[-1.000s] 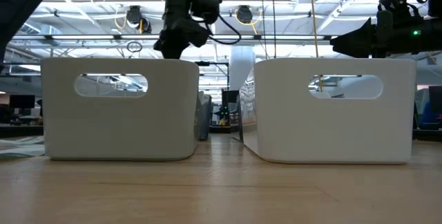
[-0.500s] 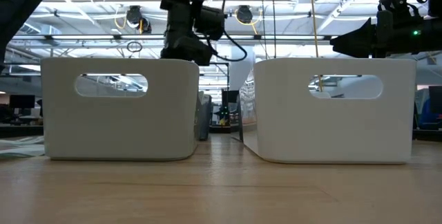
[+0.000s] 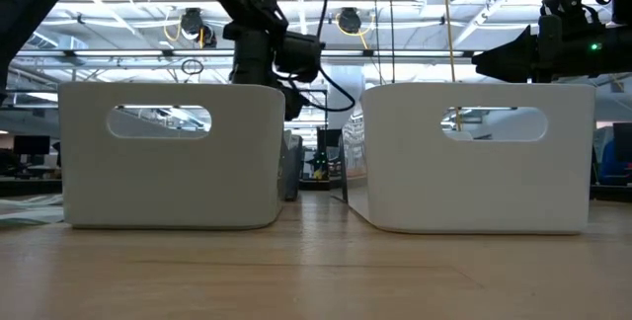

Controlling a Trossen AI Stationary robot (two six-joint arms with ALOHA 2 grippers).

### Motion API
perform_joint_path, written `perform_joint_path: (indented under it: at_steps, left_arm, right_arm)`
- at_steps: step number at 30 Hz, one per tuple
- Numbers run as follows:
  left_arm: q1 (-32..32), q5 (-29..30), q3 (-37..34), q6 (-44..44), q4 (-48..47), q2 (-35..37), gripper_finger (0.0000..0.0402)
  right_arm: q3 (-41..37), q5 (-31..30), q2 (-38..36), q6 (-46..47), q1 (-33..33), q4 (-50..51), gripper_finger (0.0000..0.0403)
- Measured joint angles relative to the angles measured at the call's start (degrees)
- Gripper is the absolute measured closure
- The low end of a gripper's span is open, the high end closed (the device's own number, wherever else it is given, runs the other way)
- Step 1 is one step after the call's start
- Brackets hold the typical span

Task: Pick & Place First Aid Supplies
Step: Put the gray pad into the left black bin

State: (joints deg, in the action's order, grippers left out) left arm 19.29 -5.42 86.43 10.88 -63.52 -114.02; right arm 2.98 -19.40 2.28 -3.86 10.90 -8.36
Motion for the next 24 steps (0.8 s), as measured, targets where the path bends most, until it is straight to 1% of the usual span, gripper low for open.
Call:
perform_joint_path:
  at_steps: [5,8,10,14,21,24]
  left_arm:
    - [0.0,-0.1,-0.4,1.0,0.4,0.0,0.0394]
    - [0.0,-0.1,-0.4,1.1,0.4,0.0,0.0373]
    - [0.0,-0.1,-0.4,0.4,0.4,0.0,0.0352]
    - [0.0,-0.1,-0.4,-0.9,0.4,0.0,0.0292]
    - [0.3,-0.1,-0.4,-1.6,0.4,0.0,0.0161]
    - [0.8,-0.7,0.4,-1.5,-0.5,0.1,0.0123]
  right_arm:
    - [0.0,0.0,0.0,0.0,0.0,0.0,0.0124]
    - [0.0,0.0,0.0,0.0,0.0,0.0,0.0124]
    - [0.0,0.0,0.0,0.0,0.0,0.0,0.0124]
    - [0.0,0.0,0.0,0.0,0.0,0.0,0.0124]
    - [0.0,0.0,0.0,0.0,0.0,0.0,0.0124]
    - [0.0,0.0,0.0,0.0,0.0,0.0,0.0124]
